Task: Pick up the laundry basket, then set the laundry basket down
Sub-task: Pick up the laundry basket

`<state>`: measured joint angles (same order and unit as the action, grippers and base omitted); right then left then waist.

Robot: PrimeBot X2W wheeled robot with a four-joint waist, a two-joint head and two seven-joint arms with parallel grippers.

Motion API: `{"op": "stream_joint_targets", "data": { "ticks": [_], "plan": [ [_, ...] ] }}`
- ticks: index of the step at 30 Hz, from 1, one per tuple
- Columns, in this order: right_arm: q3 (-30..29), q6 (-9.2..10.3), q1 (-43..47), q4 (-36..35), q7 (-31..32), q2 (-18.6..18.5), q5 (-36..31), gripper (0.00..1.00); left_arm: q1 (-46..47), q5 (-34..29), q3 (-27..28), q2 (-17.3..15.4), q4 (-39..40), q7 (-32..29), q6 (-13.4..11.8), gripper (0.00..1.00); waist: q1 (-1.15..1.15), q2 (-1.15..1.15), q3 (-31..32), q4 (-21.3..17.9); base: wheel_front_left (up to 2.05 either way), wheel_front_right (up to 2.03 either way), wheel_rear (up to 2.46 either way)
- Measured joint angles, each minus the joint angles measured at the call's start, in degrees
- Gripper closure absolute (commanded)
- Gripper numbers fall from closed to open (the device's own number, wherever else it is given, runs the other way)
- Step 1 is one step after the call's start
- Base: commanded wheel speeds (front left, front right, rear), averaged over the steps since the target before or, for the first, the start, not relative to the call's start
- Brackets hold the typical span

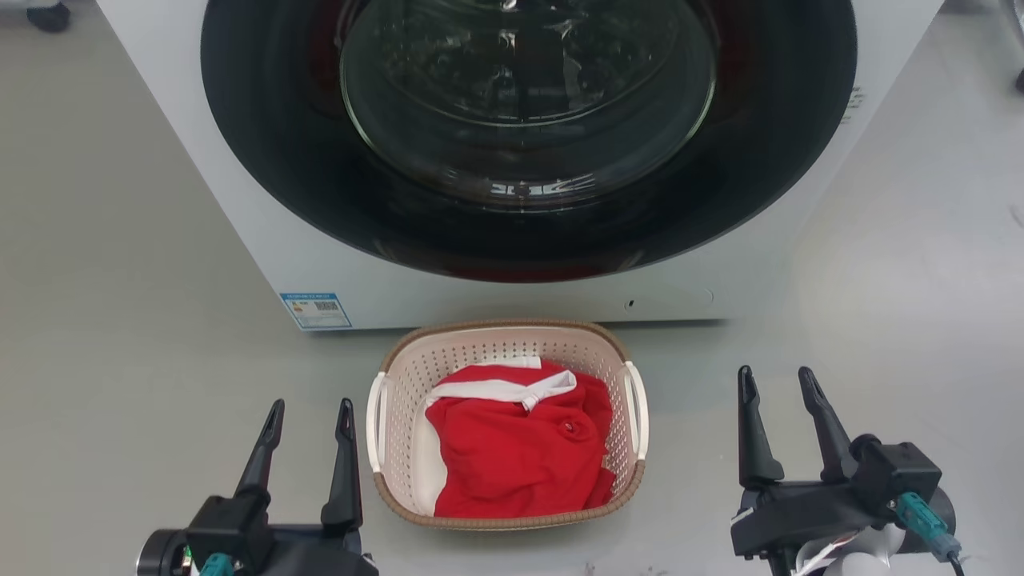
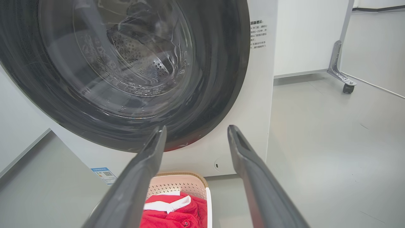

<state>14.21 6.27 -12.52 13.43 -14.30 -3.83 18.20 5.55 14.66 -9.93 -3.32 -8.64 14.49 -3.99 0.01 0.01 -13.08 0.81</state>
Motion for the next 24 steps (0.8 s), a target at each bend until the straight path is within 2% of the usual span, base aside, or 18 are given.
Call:
{"op": "stream_joint_targets", "data": {
  "ticks": [11, 24],
  "plan": [
    [-0.6, -1.12, -8.1, 4.4, -0.4, -0.9, -0.6, 0.00, 10.2, -0.2, -1.9, 0.3, -7.4, 0.0, 1.5, 0.00, 0.01, 0.00, -9.0, 0.7, 0.00, 0.00, 0.00],
    [-0.6, -1.72, -18.6, 12.7, -0.4, -1.0, -1.2, 0.00, 21.8, 0.0, -2.3, 0.9, -18.5, -1.3, 2.1, 0.00, 0.01, 0.00, -19.9, 1.8, 0.00, 0.00, 0.00]
  ]
}}
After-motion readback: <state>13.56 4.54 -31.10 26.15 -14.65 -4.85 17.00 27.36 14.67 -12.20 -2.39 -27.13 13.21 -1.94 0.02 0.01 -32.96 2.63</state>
